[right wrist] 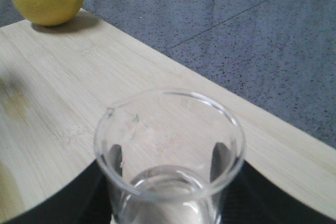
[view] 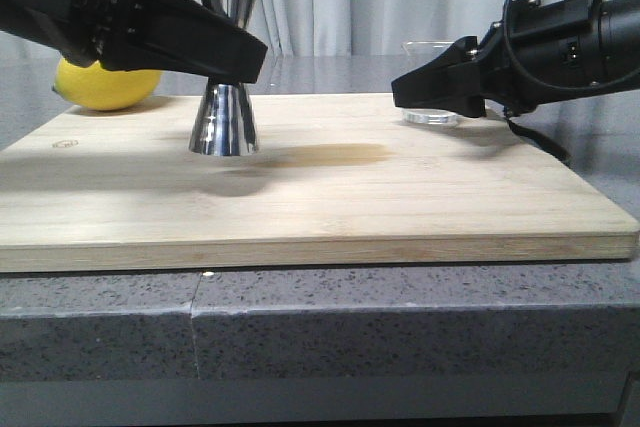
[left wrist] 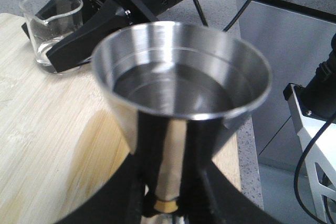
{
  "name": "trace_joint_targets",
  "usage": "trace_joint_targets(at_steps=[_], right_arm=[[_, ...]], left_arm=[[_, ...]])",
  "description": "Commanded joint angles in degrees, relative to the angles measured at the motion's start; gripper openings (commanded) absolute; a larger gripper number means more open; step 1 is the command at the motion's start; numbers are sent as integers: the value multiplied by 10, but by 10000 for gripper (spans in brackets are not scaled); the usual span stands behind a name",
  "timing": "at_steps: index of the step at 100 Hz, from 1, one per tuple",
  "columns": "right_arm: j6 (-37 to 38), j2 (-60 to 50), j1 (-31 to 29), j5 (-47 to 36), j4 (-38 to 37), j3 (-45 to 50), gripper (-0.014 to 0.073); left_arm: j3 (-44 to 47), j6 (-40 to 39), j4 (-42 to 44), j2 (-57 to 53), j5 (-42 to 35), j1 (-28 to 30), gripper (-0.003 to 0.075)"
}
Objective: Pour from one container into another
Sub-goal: 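Set the beaker back on the board with the right gripper and withdraw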
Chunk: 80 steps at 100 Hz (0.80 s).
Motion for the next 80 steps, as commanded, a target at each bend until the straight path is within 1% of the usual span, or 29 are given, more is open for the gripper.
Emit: trace_joint_targets(at_steps=[1,7,14,36,55,65,72,80], right_arm=[[-3,-19,-5,-32,17,-14,368],[-3,-19,-5,-33,18,-14,424],[-3,-19,-5,-38,25,-14,458],[-3,-19,-5,-87,53,-14,477],[-3,-19,-5,-112,90,-15,552],[-3,-19,-5,-125,110,-16,566],[-4,-19,-5,-145,128,-20,566],[-4,-19,-5,-193,145,-32,566]], left_arm=[[-17,-3,-40,-20,64,-4,-20],[-17,-3,-40,-20,65,-4,-19],[-17,-3,-40,-20,66,-4,-20],[-17,-3,-40,-20,67,-4,-20],[-17,-3,-40,-20,67,-4,-20],[-17,-3,-40,-20,67,-4,-19],[-17,-3,-40,-20,67,-4,-19],[-17,-3,-41,-20,67,-4,-19]])
